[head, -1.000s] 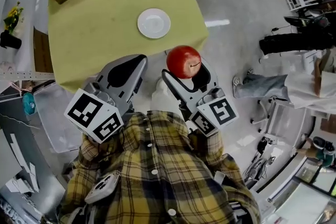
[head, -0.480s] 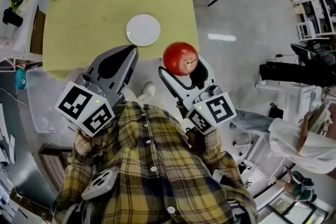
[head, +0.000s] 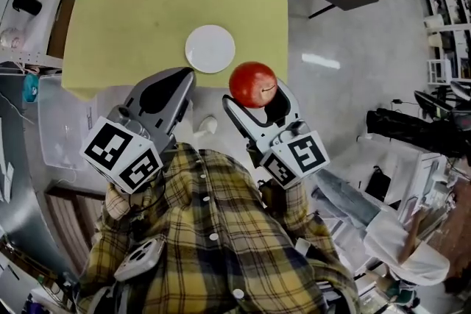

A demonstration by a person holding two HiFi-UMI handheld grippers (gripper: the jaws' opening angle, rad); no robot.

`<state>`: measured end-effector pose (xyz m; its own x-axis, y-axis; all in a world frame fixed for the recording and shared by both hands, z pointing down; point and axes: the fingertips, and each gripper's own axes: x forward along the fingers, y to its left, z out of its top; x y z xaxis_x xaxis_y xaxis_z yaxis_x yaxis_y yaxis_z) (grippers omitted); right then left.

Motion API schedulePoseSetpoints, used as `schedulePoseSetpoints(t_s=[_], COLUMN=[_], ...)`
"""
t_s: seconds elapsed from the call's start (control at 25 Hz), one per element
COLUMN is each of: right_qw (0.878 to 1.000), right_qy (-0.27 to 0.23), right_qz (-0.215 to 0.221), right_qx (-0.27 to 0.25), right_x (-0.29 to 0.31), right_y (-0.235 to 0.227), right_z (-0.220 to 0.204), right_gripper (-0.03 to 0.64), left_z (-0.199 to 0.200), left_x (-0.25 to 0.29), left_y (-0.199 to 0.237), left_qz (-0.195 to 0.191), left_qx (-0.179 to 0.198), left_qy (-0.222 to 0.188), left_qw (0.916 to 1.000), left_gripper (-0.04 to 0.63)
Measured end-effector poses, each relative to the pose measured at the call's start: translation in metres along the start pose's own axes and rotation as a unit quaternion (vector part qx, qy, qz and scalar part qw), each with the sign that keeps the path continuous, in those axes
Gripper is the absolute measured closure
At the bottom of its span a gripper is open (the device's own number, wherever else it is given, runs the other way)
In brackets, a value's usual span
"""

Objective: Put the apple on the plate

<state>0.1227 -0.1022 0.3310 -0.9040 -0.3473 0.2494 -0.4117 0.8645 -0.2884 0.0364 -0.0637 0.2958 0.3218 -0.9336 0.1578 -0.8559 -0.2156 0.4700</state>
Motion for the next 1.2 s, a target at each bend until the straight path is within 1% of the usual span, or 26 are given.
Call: schedulePoseSetpoints(t_s=[0.2,0.4,0.52,0.68,0.96,1.2], right_qw=[1.000,1.000,1.000,0.999,0.998,0.998], right_qy=[0.008,0.016,0.022,0.031,0.034,0.040], right_qz=[0.000,-0.006,-0.011,-0.023,-0.044,-0.044], right_qx=[-0.004,-0.013,-0.011,-0.002,0.000,-0.008], right_x=[0.049,0.098,0.124,0.152,0.171,0.161], right_y=[-0.011,-0.026,-0.036,-0.047,-0.059,-0.066], right_z=[0.014,0.036,0.044,0.047,0.054,0.055], right_gripper=[0.233,0.233,0.233,0.233,0.233,0.233], left_z=[0.025,0.059,0.076,0.088,0.090,0.087], left_x=[0.021,0.050,0.068,0.086,0.100,0.104], left_y=[0.039,0.081,0.103,0.126,0.146,0.142], left_qz=[-0.008,-0.025,-0.036,-0.050,-0.065,-0.058], left_qx=[0.000,-0.001,0.002,0.002,-0.001,-0.004], left_qy=[-0.003,-0.002,0.002,0.017,0.041,0.041], left_qw=[1.0000,0.9997,0.9994,0.9986,0.9970,0.9975], left_gripper=[0.589,0.589,0.589,0.589,0.589,0.589])
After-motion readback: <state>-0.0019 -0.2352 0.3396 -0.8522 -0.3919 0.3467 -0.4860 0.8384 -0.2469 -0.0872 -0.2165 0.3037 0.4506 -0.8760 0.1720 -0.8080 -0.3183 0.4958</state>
